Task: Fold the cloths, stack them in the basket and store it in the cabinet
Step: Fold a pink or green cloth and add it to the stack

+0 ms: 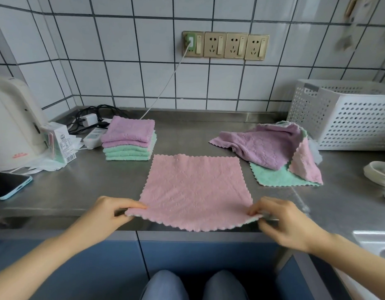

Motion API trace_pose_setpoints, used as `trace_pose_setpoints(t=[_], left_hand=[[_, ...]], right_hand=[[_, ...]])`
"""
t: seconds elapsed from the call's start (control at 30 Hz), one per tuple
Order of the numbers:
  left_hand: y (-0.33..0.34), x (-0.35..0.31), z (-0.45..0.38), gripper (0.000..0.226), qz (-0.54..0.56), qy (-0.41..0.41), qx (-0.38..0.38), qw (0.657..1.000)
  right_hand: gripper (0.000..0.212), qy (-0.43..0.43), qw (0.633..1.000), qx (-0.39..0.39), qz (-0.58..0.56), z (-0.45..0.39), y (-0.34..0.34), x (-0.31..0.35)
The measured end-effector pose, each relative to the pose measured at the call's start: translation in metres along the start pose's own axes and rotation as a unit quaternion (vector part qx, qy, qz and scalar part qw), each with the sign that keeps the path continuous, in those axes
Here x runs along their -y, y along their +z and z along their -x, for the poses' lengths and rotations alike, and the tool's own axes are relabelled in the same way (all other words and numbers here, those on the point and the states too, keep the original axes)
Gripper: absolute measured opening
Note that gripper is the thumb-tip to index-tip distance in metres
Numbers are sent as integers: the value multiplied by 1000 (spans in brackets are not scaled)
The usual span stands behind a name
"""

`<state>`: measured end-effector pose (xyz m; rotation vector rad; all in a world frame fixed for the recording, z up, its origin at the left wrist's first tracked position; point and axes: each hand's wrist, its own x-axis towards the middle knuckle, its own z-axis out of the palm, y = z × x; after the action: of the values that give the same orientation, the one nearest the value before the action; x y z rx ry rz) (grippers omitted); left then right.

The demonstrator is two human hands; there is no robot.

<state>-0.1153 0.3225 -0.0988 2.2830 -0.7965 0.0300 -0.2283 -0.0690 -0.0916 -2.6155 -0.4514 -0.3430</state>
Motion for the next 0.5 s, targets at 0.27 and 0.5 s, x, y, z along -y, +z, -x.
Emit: trace_pose_setpoints(t=[0.27,0.5], left_hand=[[-12,-23,-45,8,286,-157,-66,943],[17,13,-115,37,168,-228,-75,956]], right_hand=[[4,190,927,-90,-312,-55,-24,5],[15,413,857,-83,-298,-107,10,-48]])
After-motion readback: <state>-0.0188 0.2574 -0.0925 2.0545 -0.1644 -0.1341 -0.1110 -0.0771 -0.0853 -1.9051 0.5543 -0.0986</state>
